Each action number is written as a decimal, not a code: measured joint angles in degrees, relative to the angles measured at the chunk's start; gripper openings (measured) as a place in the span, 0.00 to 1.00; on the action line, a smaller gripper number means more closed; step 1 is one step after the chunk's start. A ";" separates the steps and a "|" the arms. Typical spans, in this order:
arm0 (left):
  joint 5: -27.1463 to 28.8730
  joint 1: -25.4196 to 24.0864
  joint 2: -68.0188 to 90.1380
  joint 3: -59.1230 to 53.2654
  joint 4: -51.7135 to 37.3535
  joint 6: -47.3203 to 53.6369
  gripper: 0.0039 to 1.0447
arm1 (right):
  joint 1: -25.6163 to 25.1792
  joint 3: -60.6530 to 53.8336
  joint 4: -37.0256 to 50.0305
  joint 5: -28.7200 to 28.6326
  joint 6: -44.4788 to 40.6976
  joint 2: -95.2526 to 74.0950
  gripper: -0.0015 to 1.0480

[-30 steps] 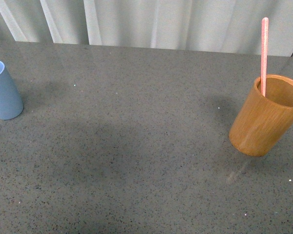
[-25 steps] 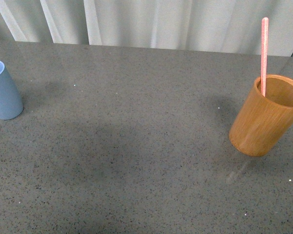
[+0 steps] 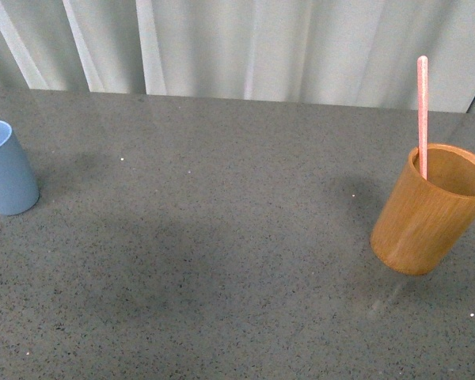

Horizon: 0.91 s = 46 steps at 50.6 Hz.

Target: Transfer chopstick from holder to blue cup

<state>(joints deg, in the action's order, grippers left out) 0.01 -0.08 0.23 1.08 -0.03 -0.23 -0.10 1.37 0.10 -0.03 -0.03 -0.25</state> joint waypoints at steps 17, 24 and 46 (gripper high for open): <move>0.00 0.00 0.00 0.00 0.00 0.00 0.94 | 0.00 0.00 0.00 0.00 0.00 0.00 0.90; 0.00 0.00 0.00 0.00 0.00 0.00 0.94 | 0.00 0.00 0.00 0.00 0.00 0.00 0.90; 0.00 0.00 0.00 0.00 0.00 0.00 0.94 | 0.00 0.00 0.00 0.00 0.00 0.00 0.90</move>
<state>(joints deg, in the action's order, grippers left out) 0.01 -0.08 0.23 1.08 -0.03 -0.23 -0.10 1.37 0.10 -0.03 -0.03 -0.25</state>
